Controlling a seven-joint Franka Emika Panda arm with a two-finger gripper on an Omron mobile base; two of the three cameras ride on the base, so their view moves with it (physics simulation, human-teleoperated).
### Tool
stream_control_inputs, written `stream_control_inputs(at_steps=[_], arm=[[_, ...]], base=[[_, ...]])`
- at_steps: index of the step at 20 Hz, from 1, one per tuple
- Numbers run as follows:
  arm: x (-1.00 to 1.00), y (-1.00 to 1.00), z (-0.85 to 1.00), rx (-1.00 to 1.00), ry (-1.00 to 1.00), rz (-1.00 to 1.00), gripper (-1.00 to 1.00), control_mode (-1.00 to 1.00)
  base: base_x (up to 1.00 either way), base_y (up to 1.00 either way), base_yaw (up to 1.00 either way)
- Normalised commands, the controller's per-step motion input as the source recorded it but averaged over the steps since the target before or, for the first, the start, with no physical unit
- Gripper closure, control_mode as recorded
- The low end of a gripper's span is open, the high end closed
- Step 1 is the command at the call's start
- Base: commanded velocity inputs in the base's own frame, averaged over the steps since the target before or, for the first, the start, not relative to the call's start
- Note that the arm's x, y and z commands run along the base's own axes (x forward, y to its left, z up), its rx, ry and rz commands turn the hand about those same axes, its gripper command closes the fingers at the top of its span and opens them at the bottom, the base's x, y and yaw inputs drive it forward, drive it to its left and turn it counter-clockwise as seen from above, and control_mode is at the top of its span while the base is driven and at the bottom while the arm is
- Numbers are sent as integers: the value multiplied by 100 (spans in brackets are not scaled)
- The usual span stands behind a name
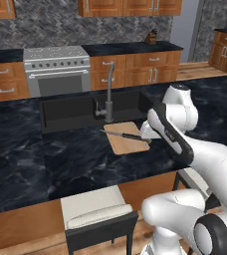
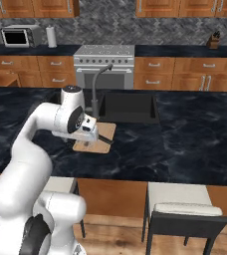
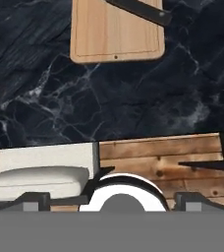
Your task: Pick up the knife from the drawer and place it on the cutting board. Then place the meat from the plate to the cutting board.
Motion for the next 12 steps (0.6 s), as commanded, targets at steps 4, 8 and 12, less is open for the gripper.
stream_control_inputs(at_steps=[4,8,12], arm=[[-100,1,7,-3,-39,0,-100,-100],[-87,0,5,0,-33,0,-100,-100],[-44,0,31,0,-4,0,-100,-100]], base=[[0,0,0],[0,0,0],[0,0,0]])
